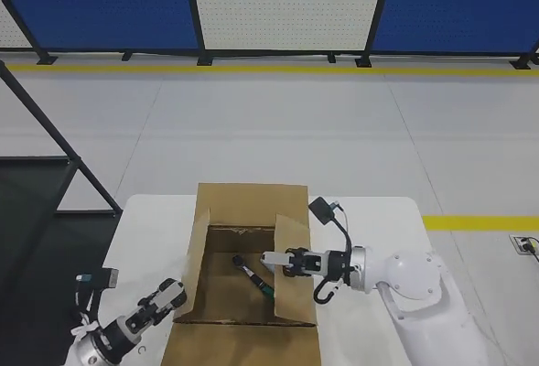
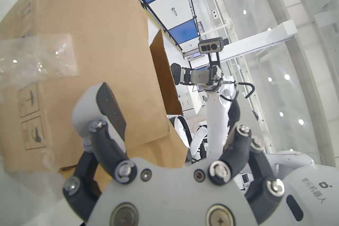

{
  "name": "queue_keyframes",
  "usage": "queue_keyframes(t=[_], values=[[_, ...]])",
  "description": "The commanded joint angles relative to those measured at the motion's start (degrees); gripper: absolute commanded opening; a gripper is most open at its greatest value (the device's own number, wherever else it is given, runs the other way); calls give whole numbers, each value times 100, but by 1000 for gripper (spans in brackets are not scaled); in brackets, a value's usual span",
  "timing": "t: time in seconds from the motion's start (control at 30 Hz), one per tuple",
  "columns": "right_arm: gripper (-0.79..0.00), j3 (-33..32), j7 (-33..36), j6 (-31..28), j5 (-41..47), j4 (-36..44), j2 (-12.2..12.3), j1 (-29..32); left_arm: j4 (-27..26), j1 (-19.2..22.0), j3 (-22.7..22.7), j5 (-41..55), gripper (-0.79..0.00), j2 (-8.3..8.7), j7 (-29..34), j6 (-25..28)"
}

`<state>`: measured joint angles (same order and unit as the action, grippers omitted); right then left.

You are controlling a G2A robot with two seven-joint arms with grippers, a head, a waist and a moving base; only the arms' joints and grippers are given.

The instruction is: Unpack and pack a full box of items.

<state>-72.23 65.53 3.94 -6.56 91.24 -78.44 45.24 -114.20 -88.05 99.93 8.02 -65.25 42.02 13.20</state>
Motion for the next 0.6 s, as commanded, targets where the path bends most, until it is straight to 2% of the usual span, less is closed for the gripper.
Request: queue_keyframes(t=[0.0,0.33,0.57], values=[[0,65,-23,-55,59,-137,-1,-61,21,11,-79,-80,0,4,-4,-24],[0,531,-691,-214,140,-869,-58,-325,142,172,-618,-596,0,3,-273,-343],[0,644,-687,-94,123,-1022,-65,-445,153,191,-648,-635,0,3,-304,-358]])
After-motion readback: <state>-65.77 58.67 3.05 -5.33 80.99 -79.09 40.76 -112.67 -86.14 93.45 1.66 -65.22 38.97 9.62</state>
